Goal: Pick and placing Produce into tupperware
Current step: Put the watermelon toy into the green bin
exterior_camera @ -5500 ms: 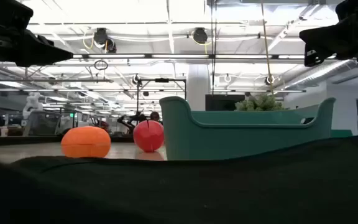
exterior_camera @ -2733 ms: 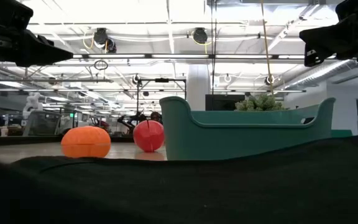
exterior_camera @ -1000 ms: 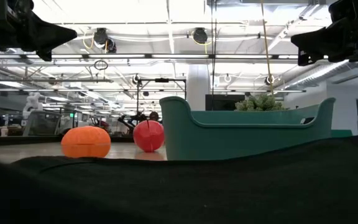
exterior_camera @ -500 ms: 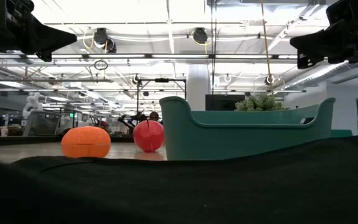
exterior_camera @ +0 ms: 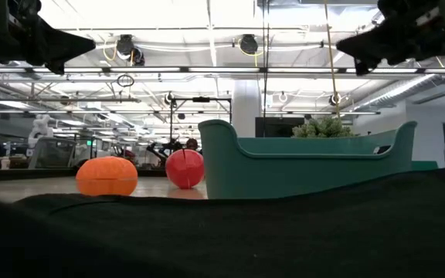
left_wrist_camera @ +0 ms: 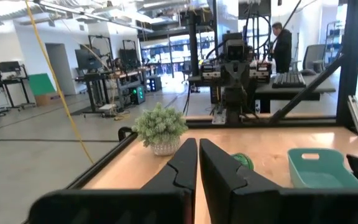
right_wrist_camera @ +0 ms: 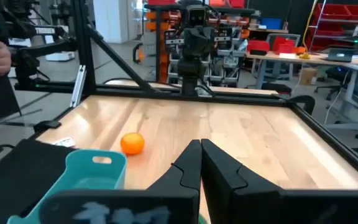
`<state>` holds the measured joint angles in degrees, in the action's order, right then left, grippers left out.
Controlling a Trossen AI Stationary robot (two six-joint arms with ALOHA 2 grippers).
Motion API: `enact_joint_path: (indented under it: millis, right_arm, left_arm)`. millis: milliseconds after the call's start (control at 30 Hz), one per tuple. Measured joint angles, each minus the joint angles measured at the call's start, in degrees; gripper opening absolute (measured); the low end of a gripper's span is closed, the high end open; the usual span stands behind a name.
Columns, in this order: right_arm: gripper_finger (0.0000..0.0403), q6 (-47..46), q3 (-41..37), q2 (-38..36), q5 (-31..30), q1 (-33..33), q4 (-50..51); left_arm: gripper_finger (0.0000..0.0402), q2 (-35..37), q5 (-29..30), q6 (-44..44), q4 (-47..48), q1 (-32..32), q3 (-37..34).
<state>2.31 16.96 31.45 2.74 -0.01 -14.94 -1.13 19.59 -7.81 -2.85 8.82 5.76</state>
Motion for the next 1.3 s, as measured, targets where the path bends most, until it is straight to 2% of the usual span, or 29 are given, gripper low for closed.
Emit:
enact_joint_path:
  millis: [200,733,900,1167,1300]
  right_arm:
    - [0.0,1.9,6.1,6.9,0.0,0.0,0.0]
    - [0.0,1.4,27.9,25.1,0.0,0.0,2.7]
    - [0.0,-0.4,36.7,31.2,0.0,-1.7,11.9]
    - [0.0,2.3,52.7,41.3,0.4,-4.6,36.5]
    - [0.0,3.2,59.9,46.2,4.3,-7.3,45.2]
  left_arm:
    - [0.0024,0.0,0.0,-0.8,-3.4,0.0,0.0]
    - [0.0024,0.0,0.0,-1.5,-2.2,0.0,0.0]
    - [0.0024,0.0,0.0,-1.1,-0.4,0.0,0.0]
    - [0.0024,0.0,0.0,0.5,1.7,0.0,0.0]
    - [0.0024,0.0,0.0,0.4,1.7,0.0,0.0]
